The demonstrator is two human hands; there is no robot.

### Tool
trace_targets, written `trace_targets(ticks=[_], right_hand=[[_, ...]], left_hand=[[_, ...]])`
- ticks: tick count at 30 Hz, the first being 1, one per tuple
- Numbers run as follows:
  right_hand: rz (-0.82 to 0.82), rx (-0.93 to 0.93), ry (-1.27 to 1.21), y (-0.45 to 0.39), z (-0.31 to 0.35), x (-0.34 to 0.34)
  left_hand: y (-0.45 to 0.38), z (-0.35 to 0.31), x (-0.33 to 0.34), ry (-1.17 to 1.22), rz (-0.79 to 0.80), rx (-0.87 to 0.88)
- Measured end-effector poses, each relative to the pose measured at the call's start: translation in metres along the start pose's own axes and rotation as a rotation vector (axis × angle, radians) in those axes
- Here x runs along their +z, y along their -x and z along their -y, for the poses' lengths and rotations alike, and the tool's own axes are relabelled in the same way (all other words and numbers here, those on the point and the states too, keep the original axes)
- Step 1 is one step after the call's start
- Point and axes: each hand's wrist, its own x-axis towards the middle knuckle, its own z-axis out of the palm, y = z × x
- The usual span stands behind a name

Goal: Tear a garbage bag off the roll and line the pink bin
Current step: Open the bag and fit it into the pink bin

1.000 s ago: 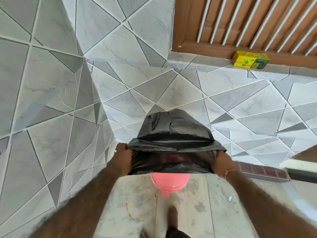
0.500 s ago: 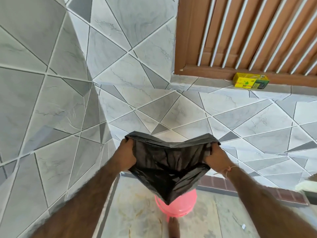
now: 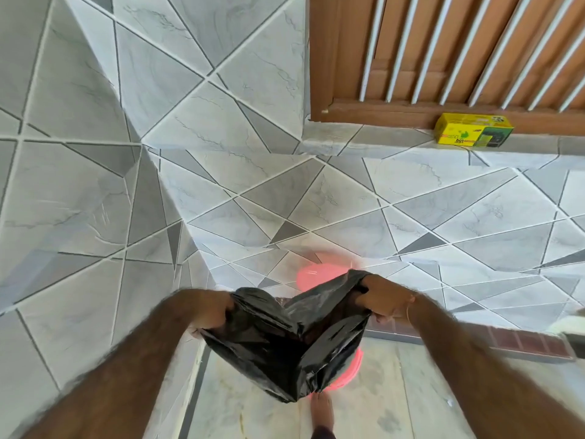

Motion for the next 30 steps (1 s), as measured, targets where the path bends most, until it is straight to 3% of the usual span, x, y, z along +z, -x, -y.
trace_targets(ticks=[5,12,24,30], right_hand=[[-0.073,0.038,-0.065,-0.035,-0.018,0.007],[-0.179,0.142,-0.040,-0.089,-0.083,0.035],[0.131,0.226,-0.018,-0.162,-0.138,0.092],[0.153,0.331,-0.122,-0.212,-0.161,0.126]], left_hand=[[-0.037,-0.018,0.012,-0.017,-0.130,0.074],[-0.114,-0.053,0.049,0.223,-0.247,0.114],[-0.228,-0.100,0.119,0.332,0.012,0.044],[-0.271,-0.114,0.137,0.337,0.007,-0.032]])
